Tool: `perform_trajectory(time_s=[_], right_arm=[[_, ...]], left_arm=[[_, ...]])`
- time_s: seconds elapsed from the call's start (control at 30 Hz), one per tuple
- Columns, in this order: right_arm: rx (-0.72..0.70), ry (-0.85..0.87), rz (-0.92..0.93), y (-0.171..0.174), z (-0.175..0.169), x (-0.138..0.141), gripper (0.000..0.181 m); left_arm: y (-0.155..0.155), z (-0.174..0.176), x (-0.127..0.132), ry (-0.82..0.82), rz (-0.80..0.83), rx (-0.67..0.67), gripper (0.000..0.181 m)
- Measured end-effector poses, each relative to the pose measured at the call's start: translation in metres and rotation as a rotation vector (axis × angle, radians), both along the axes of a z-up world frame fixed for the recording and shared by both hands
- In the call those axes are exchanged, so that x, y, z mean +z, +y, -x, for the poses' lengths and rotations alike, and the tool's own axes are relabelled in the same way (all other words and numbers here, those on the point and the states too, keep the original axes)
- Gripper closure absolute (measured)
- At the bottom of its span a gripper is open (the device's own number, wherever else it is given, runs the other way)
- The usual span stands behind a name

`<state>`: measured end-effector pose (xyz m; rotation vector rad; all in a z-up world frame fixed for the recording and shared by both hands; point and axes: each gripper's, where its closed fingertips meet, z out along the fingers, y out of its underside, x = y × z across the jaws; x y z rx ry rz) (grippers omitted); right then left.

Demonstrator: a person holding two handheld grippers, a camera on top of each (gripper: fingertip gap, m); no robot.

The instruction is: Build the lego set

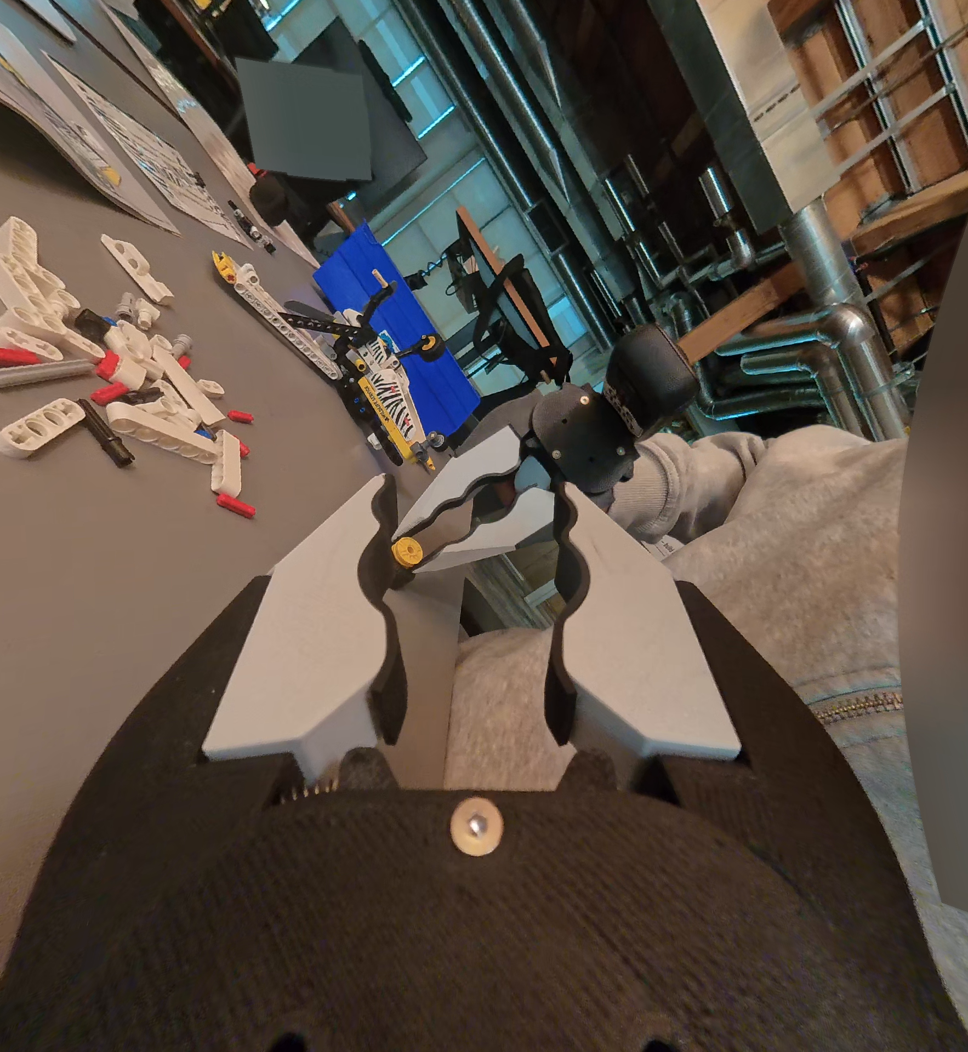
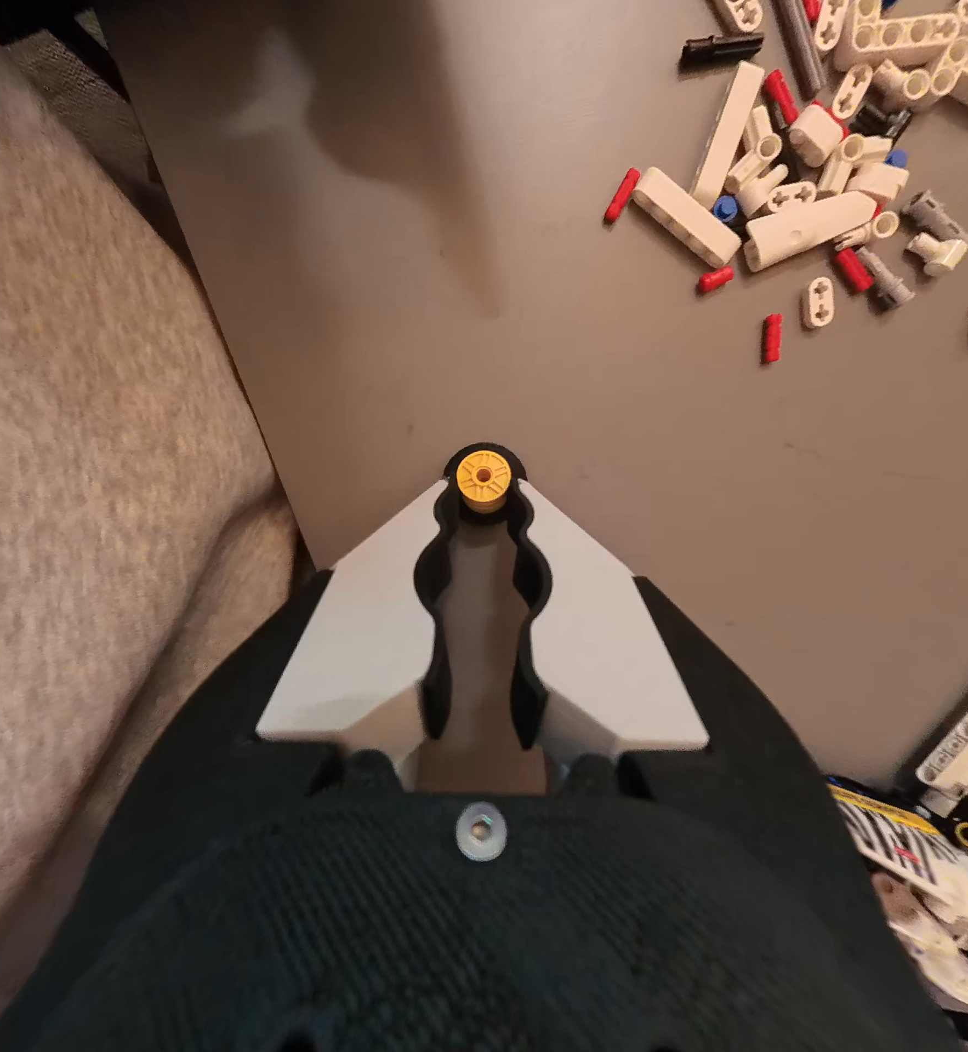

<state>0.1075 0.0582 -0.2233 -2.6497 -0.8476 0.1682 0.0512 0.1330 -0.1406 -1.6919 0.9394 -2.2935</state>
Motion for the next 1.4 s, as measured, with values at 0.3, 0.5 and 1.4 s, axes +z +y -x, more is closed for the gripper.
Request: perform_trajectory(time_s=[0.3, 0.5, 1.4], right_arm=[[-0.047, 0.015, 0.008, 0.002, 0.001, 0.001, 0.165], [-0.093, 0.087, -0.093, 0.003, 0.012, 0.015, 0.133], [-0.124, 0.269, -0.591, -0.008, 0.002, 0.019, 0.153]], left_arm=[[-0.001, 0.0, -0.001, 0.006, -0.015, 0.004, 0.127], [-0.003, -0.001, -0.004, 0.025, -0.05, 0.009, 0.127], [-0.089, -0.052, -0.062, 0.431, -0.403, -0.18, 0.13]])
